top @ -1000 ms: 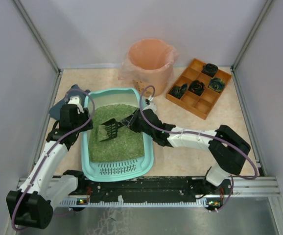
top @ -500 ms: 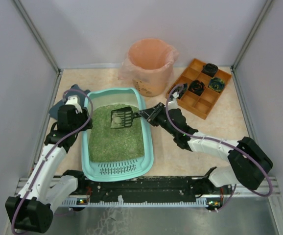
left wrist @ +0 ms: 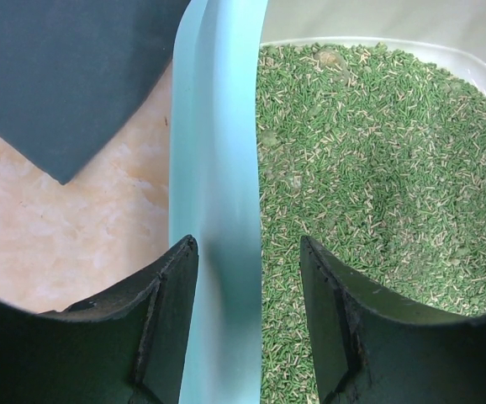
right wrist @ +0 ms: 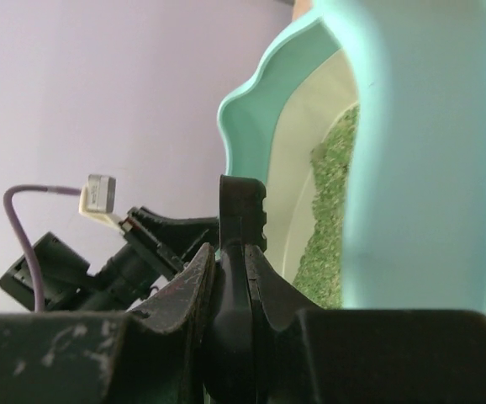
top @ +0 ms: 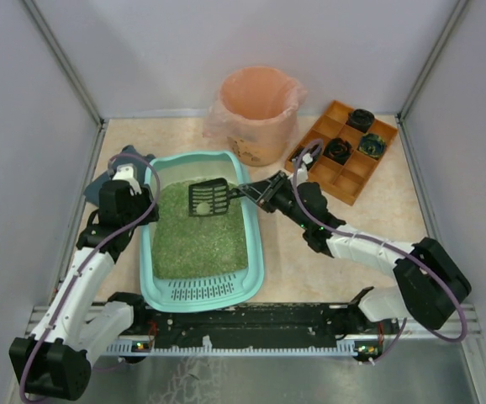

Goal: Clean the litter box

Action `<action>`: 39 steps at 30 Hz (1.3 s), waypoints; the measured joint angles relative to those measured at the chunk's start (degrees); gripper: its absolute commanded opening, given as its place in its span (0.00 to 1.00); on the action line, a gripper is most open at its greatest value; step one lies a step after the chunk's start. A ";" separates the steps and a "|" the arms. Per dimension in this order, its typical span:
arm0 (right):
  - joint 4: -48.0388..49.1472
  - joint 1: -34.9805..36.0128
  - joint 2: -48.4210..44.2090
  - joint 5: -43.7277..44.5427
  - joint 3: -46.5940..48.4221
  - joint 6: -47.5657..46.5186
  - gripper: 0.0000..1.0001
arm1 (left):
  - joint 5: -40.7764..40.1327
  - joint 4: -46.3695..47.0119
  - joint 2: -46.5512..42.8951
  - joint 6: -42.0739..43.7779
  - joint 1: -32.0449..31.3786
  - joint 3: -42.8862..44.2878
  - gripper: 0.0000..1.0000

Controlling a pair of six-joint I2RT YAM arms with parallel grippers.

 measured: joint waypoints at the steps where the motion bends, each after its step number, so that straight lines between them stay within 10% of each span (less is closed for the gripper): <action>1: -0.13 -0.46 -0.33 0.17 -0.26 0.48 0.00 | -0.02 -0.02 0.04 0.00 0.00 0.00 0.58; 39: -4.28 0.37 3.56 -6.54 2.58 -0.04 0.00 | 0.72 -0.04 0.90 0.46 0.00 0.00 0.57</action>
